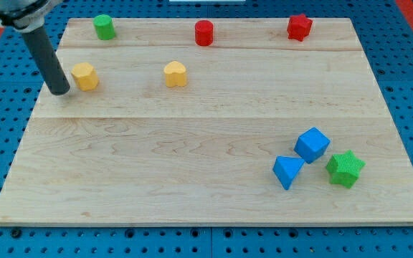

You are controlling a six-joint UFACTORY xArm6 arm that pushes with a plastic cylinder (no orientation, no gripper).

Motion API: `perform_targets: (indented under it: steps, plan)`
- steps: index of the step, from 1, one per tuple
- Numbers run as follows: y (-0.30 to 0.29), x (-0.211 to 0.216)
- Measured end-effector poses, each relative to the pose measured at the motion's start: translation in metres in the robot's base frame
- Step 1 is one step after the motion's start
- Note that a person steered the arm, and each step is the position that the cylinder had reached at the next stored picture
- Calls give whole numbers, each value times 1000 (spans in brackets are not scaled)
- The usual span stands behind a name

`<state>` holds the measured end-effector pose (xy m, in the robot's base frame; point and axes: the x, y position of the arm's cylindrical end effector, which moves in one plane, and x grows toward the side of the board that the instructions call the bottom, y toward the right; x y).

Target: Drag the the yellow hexagon towards the center left

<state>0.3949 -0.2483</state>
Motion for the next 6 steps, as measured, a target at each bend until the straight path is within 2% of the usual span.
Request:
perform_targets:
  steps: [1,3,4,5,6]
  plan:
    - [-10,-33]
    - [-30,-51]
    - [-8,-94]
    - [46,-76]
    - [49,-28]
